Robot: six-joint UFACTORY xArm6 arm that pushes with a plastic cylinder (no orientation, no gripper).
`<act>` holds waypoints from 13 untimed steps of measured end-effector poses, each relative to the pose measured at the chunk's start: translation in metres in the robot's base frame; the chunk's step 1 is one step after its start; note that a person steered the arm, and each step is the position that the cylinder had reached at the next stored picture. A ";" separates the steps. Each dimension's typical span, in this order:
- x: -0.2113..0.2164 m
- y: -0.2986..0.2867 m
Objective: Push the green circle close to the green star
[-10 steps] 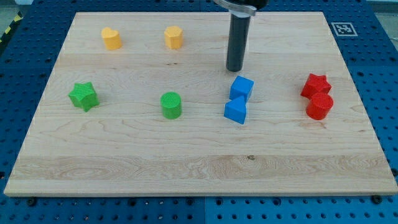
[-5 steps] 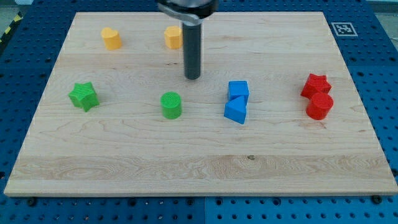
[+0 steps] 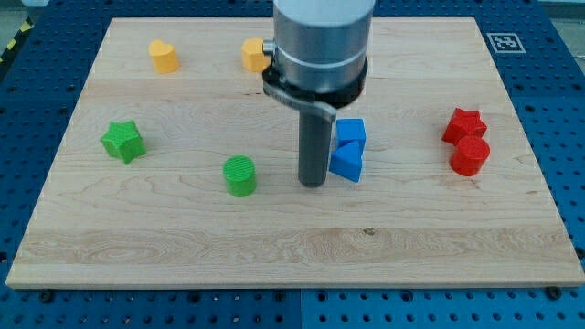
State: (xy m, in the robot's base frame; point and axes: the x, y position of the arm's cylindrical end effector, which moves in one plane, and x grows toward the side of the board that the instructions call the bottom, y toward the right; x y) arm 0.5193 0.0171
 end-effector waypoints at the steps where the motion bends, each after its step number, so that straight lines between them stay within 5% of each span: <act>1: 0.012 -0.035; 3: -0.056 -0.087; 5: -0.001 -0.044; 7: -0.050 -0.125; 13: -0.072 -0.113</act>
State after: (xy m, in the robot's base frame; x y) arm 0.4478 -0.0956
